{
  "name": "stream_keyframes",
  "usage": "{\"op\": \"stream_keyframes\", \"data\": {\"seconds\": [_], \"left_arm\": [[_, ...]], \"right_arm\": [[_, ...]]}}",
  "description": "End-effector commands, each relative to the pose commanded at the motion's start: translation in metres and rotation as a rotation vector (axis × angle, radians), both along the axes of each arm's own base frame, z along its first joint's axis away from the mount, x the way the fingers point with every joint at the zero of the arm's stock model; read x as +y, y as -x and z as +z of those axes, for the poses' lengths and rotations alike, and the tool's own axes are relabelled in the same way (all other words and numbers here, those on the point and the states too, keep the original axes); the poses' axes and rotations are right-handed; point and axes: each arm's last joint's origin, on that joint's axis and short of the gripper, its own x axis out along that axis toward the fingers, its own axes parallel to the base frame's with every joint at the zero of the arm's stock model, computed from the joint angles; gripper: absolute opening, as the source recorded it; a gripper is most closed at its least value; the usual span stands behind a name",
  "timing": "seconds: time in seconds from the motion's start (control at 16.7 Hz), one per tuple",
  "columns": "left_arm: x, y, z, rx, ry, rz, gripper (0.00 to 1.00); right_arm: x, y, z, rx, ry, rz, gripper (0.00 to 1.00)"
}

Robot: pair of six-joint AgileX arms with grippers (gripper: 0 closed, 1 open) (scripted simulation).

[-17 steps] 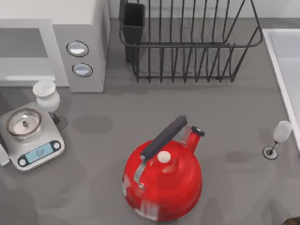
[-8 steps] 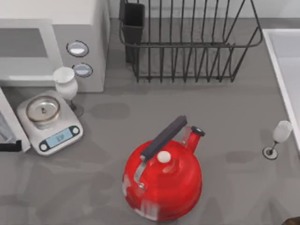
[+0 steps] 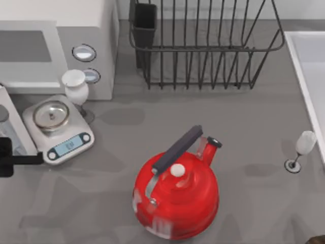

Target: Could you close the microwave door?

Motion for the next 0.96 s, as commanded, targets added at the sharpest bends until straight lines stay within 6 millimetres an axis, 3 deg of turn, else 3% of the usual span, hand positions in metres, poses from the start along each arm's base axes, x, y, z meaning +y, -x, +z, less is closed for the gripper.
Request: {"op": "stream_keyframes", "data": {"seconds": [0.24,0.72,0.96], "left_arm": [[-0.001,-0.009,0.004,-0.007,0.004,-0.006,0.0],[-0.005,-0.086,-0.006,0.009,0.006,-0.017,0.0],[-0.001,-0.101,-0.009,0.0,0.002,0.0,0.0]], "right_arm": [[0.0,0.0,0.0,0.0,0.0,0.0,1.0],[0.0,0.0,0.0,0.0,0.0,0.0,1.0],[0.0,0.0,0.0,0.0,0.0,0.0,1.0]]}}
